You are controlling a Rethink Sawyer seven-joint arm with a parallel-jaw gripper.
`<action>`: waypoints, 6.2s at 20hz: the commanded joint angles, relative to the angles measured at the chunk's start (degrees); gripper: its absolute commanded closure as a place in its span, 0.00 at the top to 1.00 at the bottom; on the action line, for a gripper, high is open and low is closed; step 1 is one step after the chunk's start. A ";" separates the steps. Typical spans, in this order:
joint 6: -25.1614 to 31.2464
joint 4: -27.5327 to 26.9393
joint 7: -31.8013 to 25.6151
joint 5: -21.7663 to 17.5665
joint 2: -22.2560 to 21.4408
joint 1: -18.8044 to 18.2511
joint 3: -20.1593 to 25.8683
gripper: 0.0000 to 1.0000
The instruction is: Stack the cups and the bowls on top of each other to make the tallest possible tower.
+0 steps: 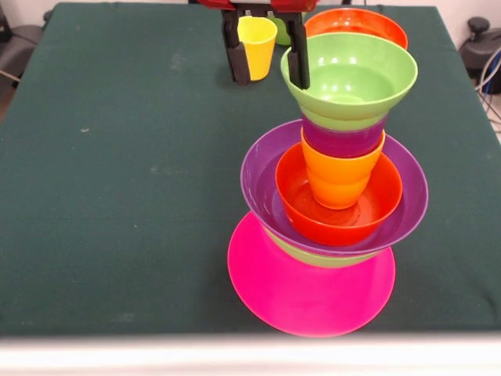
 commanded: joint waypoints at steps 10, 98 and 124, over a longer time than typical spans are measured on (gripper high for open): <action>7.58 0.22 -3.57 -0.58 -4.78 5.93 -2.77 1.00; -28.58 42.54 -4.17 -6.58 -8.31 -7.34 -13.56 1.00; -36.51 53.08 4.65 -5.88 -12.60 -2.22 -19.39 1.00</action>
